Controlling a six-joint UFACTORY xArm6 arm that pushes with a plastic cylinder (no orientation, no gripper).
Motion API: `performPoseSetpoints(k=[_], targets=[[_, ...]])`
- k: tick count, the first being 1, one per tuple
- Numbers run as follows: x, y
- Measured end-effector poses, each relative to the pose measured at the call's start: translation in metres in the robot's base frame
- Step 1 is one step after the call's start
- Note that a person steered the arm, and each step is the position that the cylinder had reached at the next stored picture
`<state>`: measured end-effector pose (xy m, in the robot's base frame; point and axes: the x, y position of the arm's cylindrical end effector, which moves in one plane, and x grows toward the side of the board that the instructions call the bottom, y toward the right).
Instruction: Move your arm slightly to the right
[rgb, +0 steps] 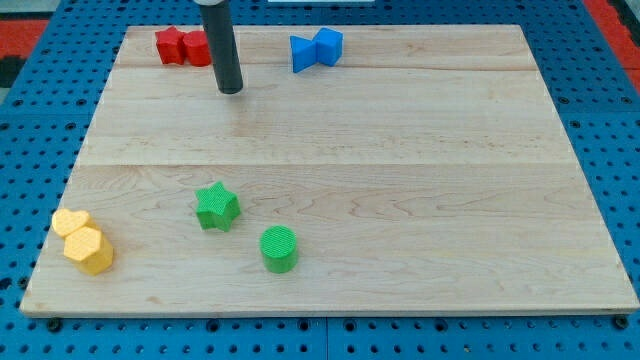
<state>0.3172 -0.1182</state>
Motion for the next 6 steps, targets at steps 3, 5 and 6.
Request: performPoseSetpoints(k=[3, 5, 6], targets=[[0.010, 0.018], [0.003, 0.053], [0.024, 0.078]])
